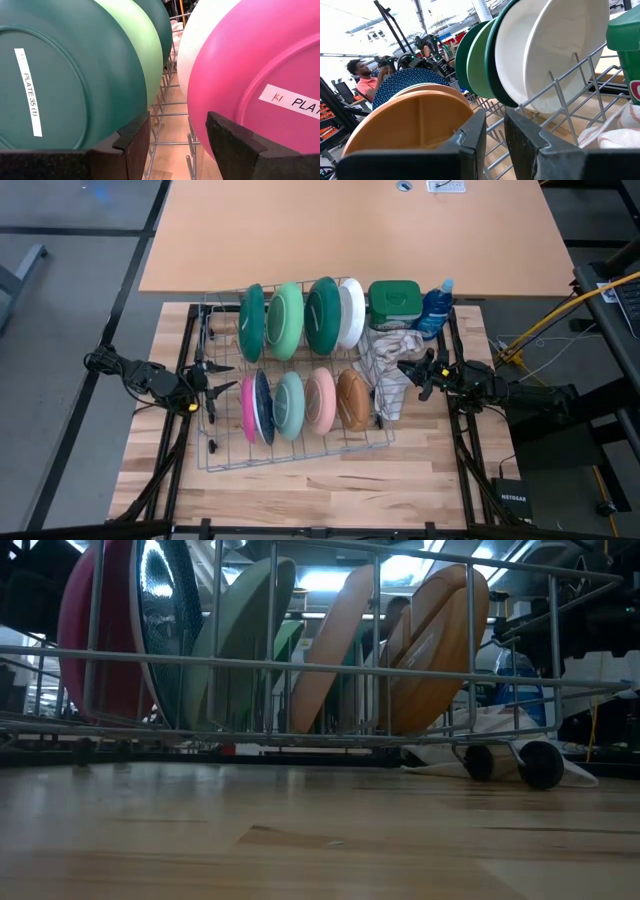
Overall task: Sort dishes
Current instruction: Return to Home Position
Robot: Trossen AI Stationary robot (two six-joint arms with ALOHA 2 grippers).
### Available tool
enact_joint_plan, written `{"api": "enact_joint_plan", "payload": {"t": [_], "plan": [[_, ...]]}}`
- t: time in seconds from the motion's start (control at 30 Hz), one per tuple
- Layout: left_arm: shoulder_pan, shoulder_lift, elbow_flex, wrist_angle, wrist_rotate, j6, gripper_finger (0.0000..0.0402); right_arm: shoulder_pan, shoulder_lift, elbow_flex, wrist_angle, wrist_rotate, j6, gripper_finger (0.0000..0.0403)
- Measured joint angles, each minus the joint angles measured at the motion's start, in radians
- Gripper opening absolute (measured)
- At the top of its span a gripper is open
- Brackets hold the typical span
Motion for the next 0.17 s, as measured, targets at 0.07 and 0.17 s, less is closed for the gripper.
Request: {"api": "enact_joint_plan", "payload": {"t": [0.07, 0.17], "plan": [[0.0, 0.0, 0.0, 0.0, 0.0, 0.0, 0.0184, 0.0, 0.0, 0.0, 0.0, 0.0, 0.0, 0.0074], [0.0, 0.0, 0.0, 0.0, 0.0, 0.0, 0.0184, 0.0, 0.0, 0.0, 0.0, 0.0, 0.0, 0.0074]]}}
